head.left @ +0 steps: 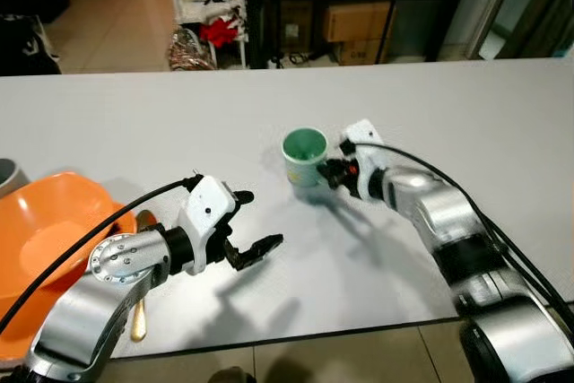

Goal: Setting the table

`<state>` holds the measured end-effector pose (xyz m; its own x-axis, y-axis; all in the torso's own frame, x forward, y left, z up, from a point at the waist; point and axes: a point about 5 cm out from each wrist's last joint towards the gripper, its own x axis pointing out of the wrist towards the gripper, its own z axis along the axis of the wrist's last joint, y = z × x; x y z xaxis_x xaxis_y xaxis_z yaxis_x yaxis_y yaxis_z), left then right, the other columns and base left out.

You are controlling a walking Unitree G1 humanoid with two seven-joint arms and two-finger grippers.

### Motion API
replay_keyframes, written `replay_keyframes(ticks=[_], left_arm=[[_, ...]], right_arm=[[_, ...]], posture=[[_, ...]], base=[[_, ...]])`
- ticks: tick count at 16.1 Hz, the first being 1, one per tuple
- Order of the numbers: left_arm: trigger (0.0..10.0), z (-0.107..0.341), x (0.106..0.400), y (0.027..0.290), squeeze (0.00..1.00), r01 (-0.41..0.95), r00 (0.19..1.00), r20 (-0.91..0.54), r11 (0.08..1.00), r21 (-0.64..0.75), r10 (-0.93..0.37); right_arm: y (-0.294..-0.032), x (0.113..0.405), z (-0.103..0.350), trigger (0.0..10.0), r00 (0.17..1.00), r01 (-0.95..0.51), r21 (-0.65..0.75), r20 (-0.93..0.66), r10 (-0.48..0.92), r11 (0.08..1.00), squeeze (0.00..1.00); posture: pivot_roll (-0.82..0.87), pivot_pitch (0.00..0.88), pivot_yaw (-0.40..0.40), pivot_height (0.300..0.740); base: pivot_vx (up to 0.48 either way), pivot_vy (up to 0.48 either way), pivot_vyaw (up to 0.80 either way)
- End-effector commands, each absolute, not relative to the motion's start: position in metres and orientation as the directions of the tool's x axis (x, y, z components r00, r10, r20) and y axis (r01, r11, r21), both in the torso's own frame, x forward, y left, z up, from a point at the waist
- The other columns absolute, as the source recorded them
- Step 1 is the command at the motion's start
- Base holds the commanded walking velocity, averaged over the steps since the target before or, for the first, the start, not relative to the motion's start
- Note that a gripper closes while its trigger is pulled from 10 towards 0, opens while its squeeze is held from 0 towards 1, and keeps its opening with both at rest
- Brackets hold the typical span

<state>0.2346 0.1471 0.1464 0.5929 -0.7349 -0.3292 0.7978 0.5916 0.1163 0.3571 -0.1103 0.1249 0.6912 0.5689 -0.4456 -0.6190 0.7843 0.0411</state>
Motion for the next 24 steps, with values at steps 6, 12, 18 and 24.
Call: replay_keyframes(ticks=[6, 12, 18, 24], left_arm=[[10.0, 0.152, 0.234, 0.148, 0.14, 0.809, 0.579, -0.340, 0.575, 0.122, -0.741], [10.0, 0.151, 0.241, 0.144, 0.14, 0.808, 0.581, -0.332, 0.575, 0.130, -0.743], [10.0, 0.150, 0.244, 0.141, 0.13, 0.811, 0.578, -0.328, 0.569, 0.134, -0.747], [10.0, 0.150, 0.244, 0.141, 0.14, 0.806, 0.586, -0.324, 0.576, 0.136, -0.743]], right_arm=[[-0.113, 0.372, 0.141, 10.0, 0.688, -0.611, 0.152, -0.382, 0.616, 0.777, 0.00], [-0.113, 0.364, 0.146, 10.0, 0.613, -0.671, 0.201, -0.389, 0.687, 0.713, 0.00], [-0.112, 0.364, 0.136, 10.0, 0.607, -0.668, 0.163, -0.444, 0.659, 0.726, 0.00], [-0.113, 0.365, 0.136, 10.0, 0.618, -0.661, 0.178, -0.423, 0.663, 0.729, 0.00]], posture=[[0.13, 0.000, 0.015, 0.740], [0.11, 0.000, 0.019, 0.740], [0.12, 0.000, 0.005, 0.740], [0.12, 0.000, 0.016, 0.740]], base=[[0.000, 0.000, 0.00], [0.000, 0.000, 0.00], [0.000, 0.000, 0.00], [0.000, 0.000, 0.00]])
